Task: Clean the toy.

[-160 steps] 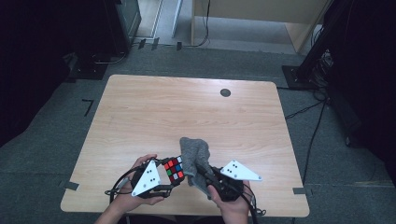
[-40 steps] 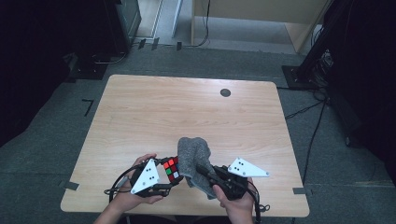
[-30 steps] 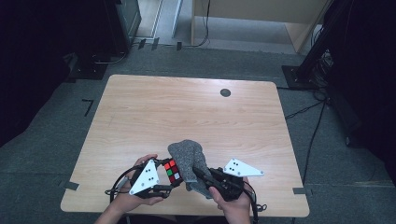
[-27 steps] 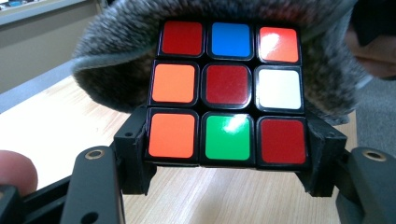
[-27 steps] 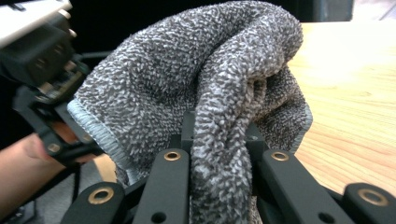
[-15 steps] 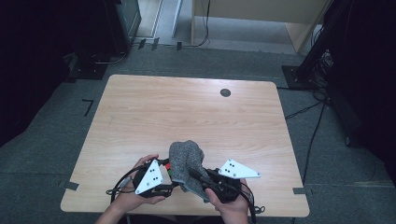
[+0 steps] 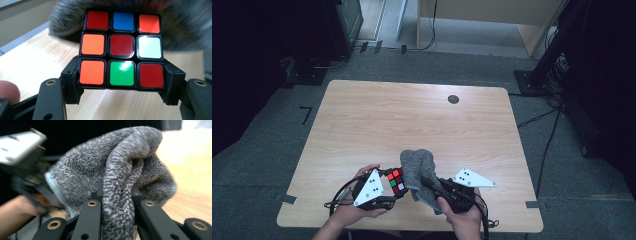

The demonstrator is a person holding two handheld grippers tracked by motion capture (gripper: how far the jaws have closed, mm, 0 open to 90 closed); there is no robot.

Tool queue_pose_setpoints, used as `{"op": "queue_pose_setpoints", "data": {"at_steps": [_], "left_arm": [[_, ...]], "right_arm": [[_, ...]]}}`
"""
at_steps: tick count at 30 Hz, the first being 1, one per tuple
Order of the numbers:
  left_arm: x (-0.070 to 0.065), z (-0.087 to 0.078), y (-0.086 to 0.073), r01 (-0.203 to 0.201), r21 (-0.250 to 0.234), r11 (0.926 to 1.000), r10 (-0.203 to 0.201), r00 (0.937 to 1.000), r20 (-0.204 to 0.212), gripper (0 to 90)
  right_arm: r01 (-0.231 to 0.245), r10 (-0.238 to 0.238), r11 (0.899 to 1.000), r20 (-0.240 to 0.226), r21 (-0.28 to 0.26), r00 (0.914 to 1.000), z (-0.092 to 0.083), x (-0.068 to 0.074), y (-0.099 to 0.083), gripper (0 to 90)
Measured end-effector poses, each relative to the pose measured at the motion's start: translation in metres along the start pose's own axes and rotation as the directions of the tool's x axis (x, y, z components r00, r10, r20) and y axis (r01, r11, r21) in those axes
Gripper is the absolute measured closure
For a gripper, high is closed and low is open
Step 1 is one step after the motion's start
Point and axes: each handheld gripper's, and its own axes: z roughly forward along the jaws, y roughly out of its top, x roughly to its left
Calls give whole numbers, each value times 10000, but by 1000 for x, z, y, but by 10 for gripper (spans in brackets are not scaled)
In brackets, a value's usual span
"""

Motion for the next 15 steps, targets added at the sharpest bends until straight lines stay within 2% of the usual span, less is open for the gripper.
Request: {"op": "queue_pose_setpoints", "data": {"at_steps": [2,4,6,9,15], "left_arm": [[-2,0,2,-39,-112,9999,40,10000,40,340],[-4,-2,5,-3,-286,9996,6,9999,109,340],[-3,-4,5,-101,-222,9997,101,9999,-9,340],[1,-8,6,164,-510,9986,-158,9998,129,340],[5,-12,6,388,-823,9958,-372,9991,216,340]], "right_arm": [[419,-419,9991,-220,-15,9989,0,11,3,787],[565,-561,9983,-303,108,9980,2,15,2,788],[373,-372,9993,-349,39,9987,4,12,-1,787],[-236,242,9996,-415,163,9988,6,1,-5,787],[-255,258,9986,-43,460,9997,9,-9,-8,787]]}}
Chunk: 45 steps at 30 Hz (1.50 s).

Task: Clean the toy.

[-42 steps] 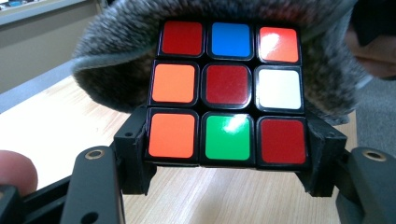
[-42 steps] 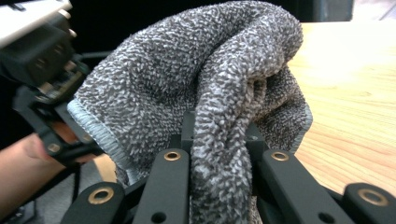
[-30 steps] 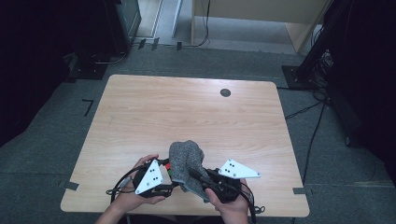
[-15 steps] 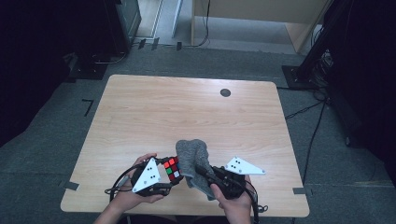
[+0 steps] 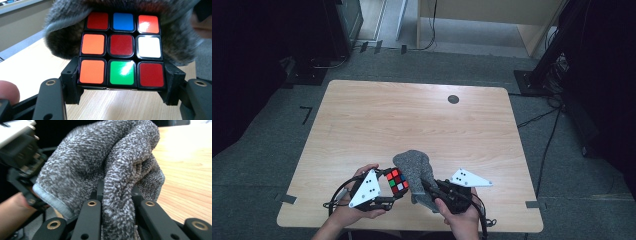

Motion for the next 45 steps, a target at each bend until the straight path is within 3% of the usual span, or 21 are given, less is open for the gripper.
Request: {"op": "queue_pose_setpoints", "data": {"at_steps": [3,6,9,12,14,16,20,23,27,32,36,45], "left_arm": [[2,-1,0,130,-111,9999,-130,9999,50,340],[2,1,-2,65,113,9999,-65,10000,-15,340],[-2,5,-4,-188,503,9986,190,9998,-44,340],[-7,8,-2,-341,551,9979,336,9994,94,340],[-9,8,-1,-444,579,9973,437,9990,120,340],[-8,8,-1,-446,582,9973,443,9990,68,340],[-3,3,-1,-120,234,9997,117,9999,111,340],[1,-1,0,41,-29,10000,-40,10000,52,341],[7,-6,0,527,-370,9979,-520,9985,188,340],[10,-8,0,1009,-678,9926,-979,9942,452,340],[12,-12,3,1295,-1065,9858,-1241,9907,557,340],[17,-17,5,1864,-1543,9703,-1731,9803,956,340]], "right_arm": [[-118,112,9997,288,212,9995,-2,-8,0,786],[-422,426,9990,294,-152,9987,-9,-10,4,786],[-2,2,9992,-4,-399,10000,-13,4,10,785],[487,-506,9977,-394,-478,9979,-11,19,11,783],[714,-731,9967,-461,-381,9963,-7,23,9,782],[506,-527,9979,-513,-409,9973,-6,19,6,783],[240,-242,9996,-173,-113,9996,-2,6,2,784],[218,-226,9995,332,238,9992,0,-1,-1,785],[150,-164,9994,455,302,9988,0,-4,-2,785],[208,-211,9996,201,184,9996,3,0,-4,794],[-260,263,9996,-201,115,9995,4,-5,-6,794],[-182,193,9996,-530,207,9984,11,0,-11,794]]}}
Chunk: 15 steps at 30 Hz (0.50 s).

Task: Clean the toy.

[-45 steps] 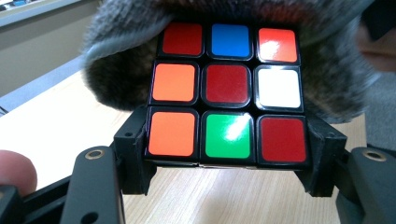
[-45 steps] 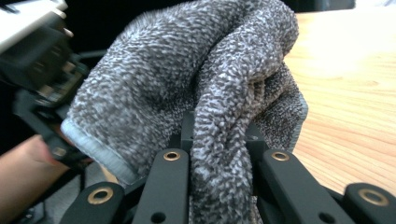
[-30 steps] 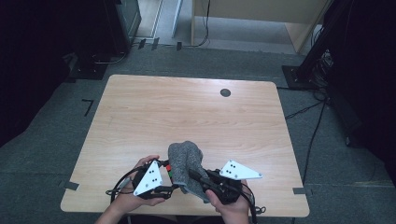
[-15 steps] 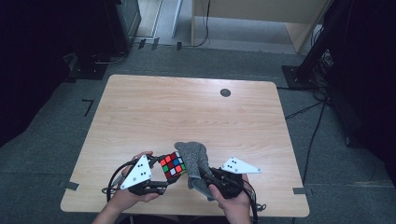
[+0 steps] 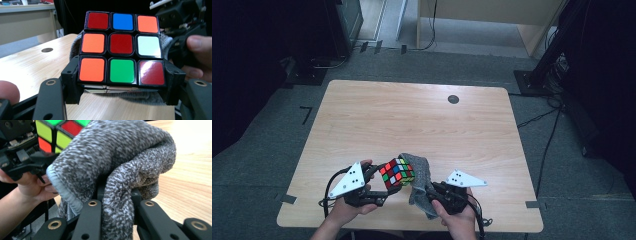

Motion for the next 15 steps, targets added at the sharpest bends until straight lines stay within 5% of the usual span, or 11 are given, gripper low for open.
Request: {"op": "queue_pose_setpoints", "data": {"at_steps": [9,15], "left_arm": [[-1,5,-1,141,33,9999,-142,9996,249,340],[0,5,-3,99,154,9998,-101,9998,156,341]], "right_arm": [[413,-394,9975,-341,573,9986,16,6,-10,793],[-33,24,9991,-203,-423,9998,0,-4,-1,795]]}}
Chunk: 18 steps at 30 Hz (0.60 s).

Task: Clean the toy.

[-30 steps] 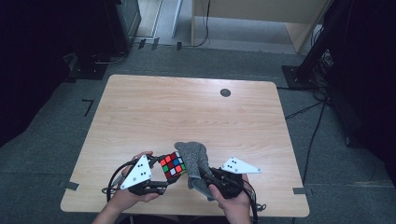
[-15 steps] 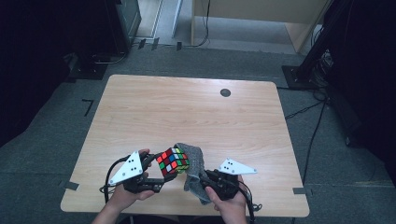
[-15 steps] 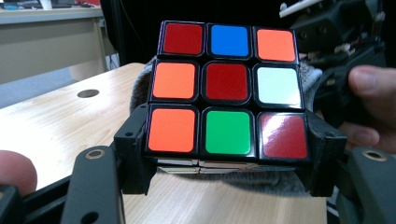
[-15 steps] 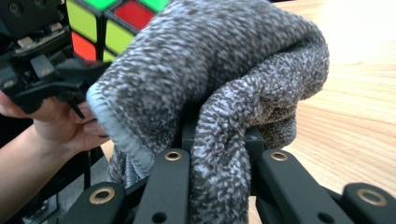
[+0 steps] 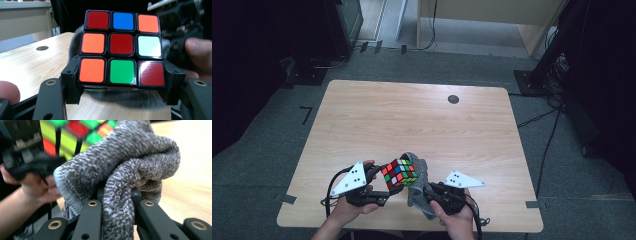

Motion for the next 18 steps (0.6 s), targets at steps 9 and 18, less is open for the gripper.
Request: {"op": "queue_pose_setpoints", "data": {"at_steps": [9,18], "left_arm": [[-1,-1,2,31,-86,10000,-31,10000,-21,340],[-2,1,0,-117,91,9999,118,9998,-160,341]], "right_arm": [[-58,84,9986,-496,523,9987,13,8,-10,796],[-372,367,9991,-249,-181,9990,-2,-2,0,797]]}}
